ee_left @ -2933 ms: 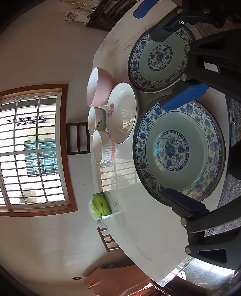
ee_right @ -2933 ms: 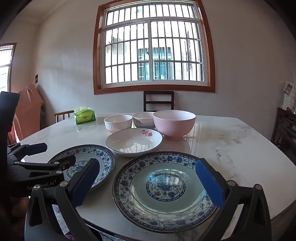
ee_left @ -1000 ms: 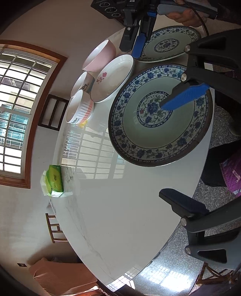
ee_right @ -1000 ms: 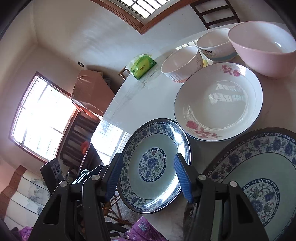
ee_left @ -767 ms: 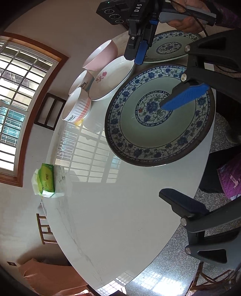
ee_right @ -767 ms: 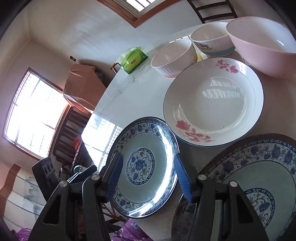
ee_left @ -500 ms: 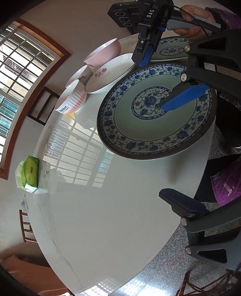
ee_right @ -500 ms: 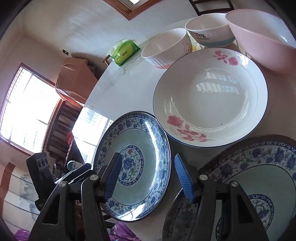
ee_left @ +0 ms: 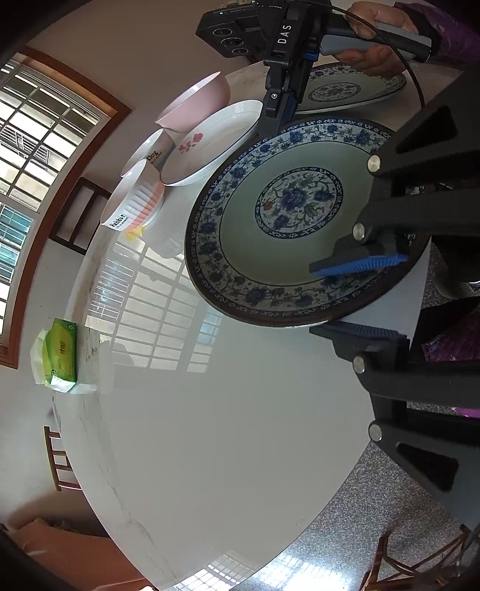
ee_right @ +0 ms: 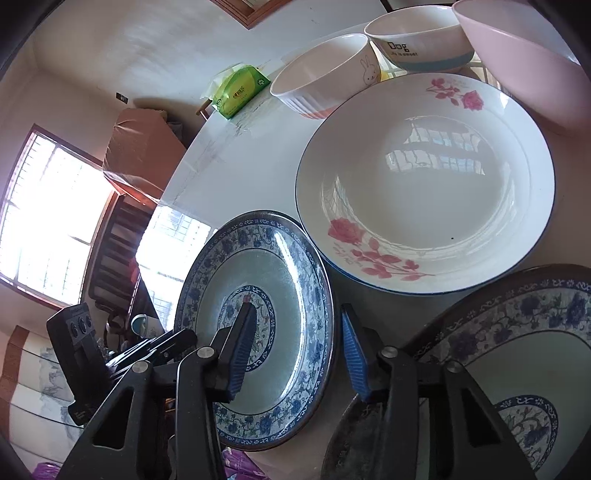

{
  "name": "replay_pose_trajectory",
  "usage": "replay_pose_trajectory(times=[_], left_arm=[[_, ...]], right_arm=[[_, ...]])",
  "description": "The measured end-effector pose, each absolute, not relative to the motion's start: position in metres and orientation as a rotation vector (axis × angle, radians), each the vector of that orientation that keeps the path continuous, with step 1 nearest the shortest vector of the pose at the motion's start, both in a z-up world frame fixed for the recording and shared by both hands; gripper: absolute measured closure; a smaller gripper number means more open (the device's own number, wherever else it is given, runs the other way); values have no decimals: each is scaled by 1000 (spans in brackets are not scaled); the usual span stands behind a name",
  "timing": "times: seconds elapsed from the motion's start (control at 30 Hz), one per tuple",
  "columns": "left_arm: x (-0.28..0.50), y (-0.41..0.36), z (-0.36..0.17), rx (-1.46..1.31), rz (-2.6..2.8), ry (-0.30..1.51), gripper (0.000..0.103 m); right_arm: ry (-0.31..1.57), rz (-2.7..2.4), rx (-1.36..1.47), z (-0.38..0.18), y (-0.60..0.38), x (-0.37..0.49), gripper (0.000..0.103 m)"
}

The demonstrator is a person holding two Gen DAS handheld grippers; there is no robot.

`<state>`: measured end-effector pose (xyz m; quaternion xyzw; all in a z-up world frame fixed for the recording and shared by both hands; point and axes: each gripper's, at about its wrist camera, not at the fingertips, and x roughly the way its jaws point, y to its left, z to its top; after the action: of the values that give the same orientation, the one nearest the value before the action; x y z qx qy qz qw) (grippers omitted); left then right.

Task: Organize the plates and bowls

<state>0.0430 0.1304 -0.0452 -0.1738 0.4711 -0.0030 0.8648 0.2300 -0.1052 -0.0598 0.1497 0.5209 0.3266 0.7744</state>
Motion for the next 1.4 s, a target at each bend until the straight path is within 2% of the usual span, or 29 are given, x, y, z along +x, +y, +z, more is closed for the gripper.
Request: replay_pose_trajectory(times=[0.13, 0.27, 0.8, 1.4], left_arm=[[44, 135, -41, -353, 21, 976, 79], [45, 144, -32, -343, 51, 950, 80], [59, 194, -25, -360, 141, 902, 81], [72, 207, -38, -350, 174, 884, 80]], right_arm=[[1131, 683, 306, -61, -104, 230, 72], [1131, 688, 305, -61, -96, 232, 77], [1136, 695, 284, -54, -41, 251, 77], [1120, 675, 267, -58, -32, 247, 77]])
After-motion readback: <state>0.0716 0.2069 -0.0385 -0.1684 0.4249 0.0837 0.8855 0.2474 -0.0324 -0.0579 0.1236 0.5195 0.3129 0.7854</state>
